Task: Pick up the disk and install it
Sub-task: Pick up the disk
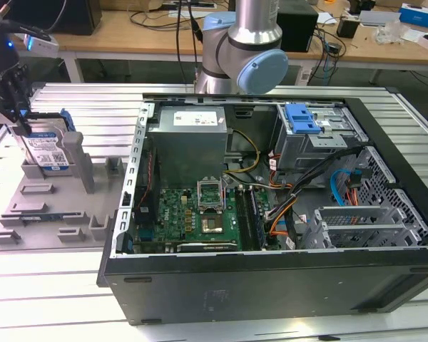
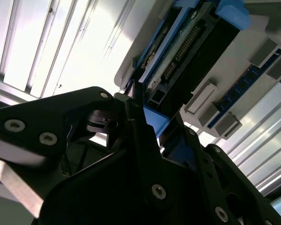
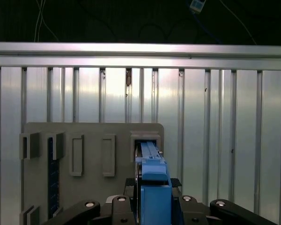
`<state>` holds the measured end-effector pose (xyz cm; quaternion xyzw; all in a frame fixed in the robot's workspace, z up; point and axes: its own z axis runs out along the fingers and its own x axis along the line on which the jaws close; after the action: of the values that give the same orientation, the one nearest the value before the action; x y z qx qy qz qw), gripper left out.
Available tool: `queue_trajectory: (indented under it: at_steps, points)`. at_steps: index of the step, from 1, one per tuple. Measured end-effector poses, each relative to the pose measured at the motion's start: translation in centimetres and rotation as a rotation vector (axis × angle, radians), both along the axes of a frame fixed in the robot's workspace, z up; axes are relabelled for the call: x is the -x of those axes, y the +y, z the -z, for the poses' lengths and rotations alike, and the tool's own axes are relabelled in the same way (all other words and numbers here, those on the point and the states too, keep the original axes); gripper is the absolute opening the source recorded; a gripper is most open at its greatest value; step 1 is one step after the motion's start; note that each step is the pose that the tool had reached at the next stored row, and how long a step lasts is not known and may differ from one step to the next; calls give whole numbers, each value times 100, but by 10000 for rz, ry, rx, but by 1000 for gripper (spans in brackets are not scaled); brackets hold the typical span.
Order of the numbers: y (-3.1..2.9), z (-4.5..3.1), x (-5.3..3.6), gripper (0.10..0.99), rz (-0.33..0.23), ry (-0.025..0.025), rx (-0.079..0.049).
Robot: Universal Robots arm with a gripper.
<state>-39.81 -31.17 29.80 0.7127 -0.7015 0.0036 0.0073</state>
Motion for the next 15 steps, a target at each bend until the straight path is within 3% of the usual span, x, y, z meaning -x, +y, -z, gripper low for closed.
queue_trajectory:
  at_steps: [15]
  points:
    - [0, -260, 0, 365, -7, -51, 0]
